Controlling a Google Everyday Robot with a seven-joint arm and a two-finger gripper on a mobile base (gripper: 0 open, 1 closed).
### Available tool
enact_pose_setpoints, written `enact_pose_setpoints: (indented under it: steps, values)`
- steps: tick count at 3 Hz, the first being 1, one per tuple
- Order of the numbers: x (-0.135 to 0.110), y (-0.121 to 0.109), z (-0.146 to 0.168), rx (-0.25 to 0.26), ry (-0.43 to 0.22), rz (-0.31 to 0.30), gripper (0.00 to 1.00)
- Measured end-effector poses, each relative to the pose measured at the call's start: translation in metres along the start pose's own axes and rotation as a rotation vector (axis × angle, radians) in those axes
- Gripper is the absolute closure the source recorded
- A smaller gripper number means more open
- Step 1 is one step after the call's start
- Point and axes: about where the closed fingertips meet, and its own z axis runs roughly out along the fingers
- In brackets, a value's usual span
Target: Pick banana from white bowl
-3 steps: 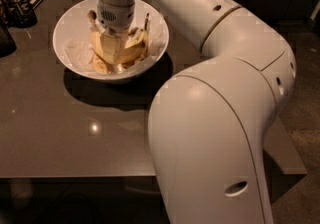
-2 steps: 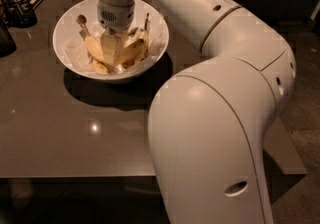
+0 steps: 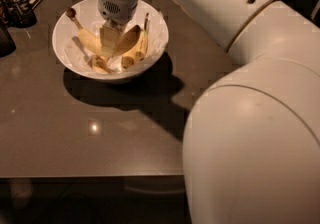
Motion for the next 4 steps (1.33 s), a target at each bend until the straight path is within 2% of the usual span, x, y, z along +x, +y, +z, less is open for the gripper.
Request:
enact_pose_setpoints:
  steps: [2,3,4]
  values:
    - [0.005,0.026,-0.043,0.003,-0.092,-0.109,1.00]
    - [0.005,0.032,-0.047,0.000,-0.098,-0.112,1.00]
    - [0.024,0.052,-0.061,-0.013,-0.126,-0.077,1.00]
